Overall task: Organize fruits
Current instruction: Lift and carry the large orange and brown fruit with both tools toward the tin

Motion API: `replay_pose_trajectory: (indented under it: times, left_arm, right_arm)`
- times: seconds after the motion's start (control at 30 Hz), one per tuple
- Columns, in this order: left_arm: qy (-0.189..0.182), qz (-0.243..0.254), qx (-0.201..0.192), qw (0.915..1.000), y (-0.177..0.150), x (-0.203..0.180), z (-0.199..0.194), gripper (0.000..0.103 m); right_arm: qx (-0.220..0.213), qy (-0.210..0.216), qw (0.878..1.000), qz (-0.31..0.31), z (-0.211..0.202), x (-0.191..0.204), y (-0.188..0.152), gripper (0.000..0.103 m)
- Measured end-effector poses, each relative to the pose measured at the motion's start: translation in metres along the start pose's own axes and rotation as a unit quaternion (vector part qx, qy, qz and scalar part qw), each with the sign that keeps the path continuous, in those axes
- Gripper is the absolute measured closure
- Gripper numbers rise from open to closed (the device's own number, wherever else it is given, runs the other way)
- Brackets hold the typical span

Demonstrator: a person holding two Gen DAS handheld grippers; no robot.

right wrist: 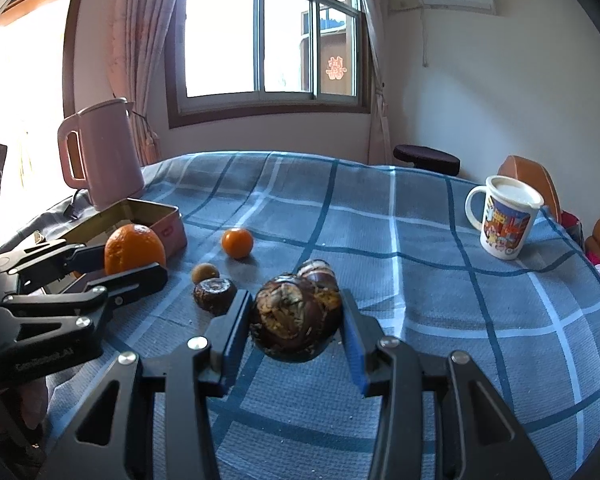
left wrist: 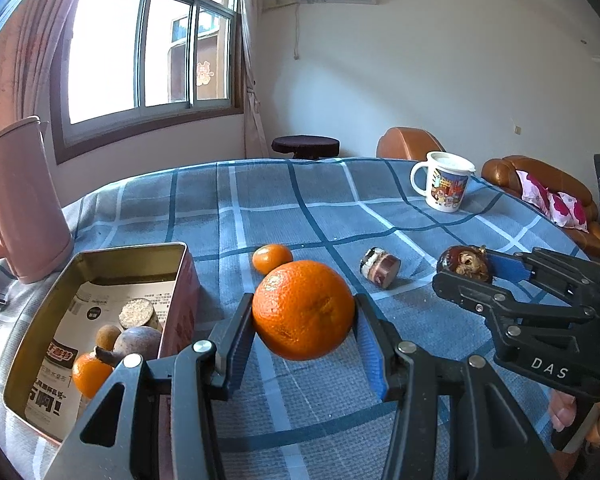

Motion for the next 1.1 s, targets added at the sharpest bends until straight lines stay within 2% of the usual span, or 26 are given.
replay_pose_trajectory:
  times: [1.1]
  left_arm:
    - [0.018, -0.005, -0.043, 0.9989, -0.002, 0.001, -0.016, 0.053]
  right_arm:
    - [-0.054, 0.003, 0.999, -0.011, -0.021, 0.005, -0.003, 0.058]
Point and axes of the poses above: each gripper's, at about its wrist camera, not at the fingertips, and z roughly the way its jaws point, x to its left, y to its top, the point moved 3 cm from there along z, roughly the way its jaws point, and after that the axes turned 14 degrees about x, right-handed, at the moved point
